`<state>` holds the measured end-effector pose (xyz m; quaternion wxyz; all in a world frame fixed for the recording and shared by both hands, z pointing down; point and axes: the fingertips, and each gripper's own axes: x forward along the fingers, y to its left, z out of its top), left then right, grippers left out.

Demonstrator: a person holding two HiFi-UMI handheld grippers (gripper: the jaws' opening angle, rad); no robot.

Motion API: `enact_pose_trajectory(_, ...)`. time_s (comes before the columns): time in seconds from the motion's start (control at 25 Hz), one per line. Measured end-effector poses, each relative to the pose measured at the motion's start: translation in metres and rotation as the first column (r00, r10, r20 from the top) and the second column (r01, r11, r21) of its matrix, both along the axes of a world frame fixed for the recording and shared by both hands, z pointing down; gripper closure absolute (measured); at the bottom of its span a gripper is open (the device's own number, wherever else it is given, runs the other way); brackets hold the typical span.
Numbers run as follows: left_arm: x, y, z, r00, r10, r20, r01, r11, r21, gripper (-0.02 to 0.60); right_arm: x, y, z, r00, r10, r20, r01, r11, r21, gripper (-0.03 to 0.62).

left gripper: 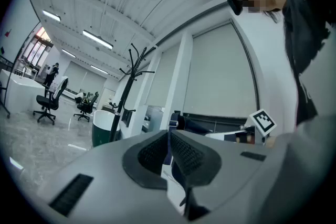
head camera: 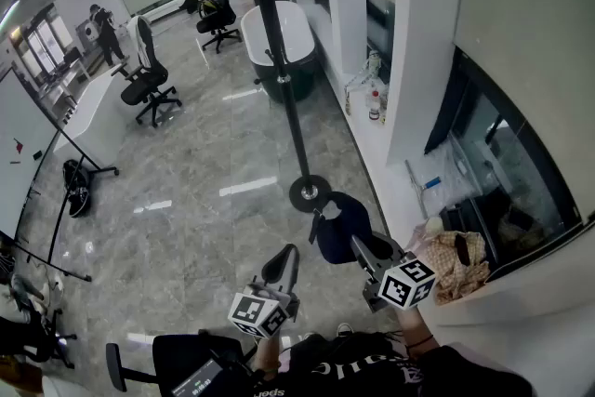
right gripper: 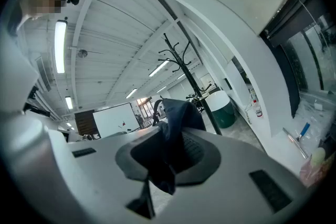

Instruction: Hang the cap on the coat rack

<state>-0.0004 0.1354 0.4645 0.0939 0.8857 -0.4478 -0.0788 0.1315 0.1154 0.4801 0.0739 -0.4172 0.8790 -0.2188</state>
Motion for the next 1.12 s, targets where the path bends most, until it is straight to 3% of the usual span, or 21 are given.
enact_pose_trajectory(0.48, 0.023, -0.03, 0.007, 0.999, 0.033, 0.037, -0.032, 0.998, -0.048, 0.577, 0.013, -0.033, 0.022, 1.0, 0.009, 0.016, -0.008, 0.999, -0.044, 0.523)
enact_pose_trajectory(0.6, 0.022, -0.048, 0.004, 0.999, 0.053, 0.008, -0.053, 0.998, -0.032, 0.577, 0.011, -0.05, 0.023, 1.0, 0.022, 0.015, -0.021, 0.999, -0.046, 0.523)
enact_pose_trajectory(0.88, -0.003, -0.114, 0.01, 0.996, 0.087, 0.022, -0.086, 0.996, -0.019, 0.577, -0.012, -0.11, 0.02, 0.998, 0.057, 0.011, -0.056, 0.998, -0.042, 0.523)
enact_pose_trajectory(1.12, -0.047, -0.19, -0.008, 0.995, 0.097, 0.037, -0.097, 0.995, 0.0, 0.577, -0.055, -0.181, 0.0, 0.997, 0.082, 0.012, -0.082, 0.996, -0.024, 0.523)
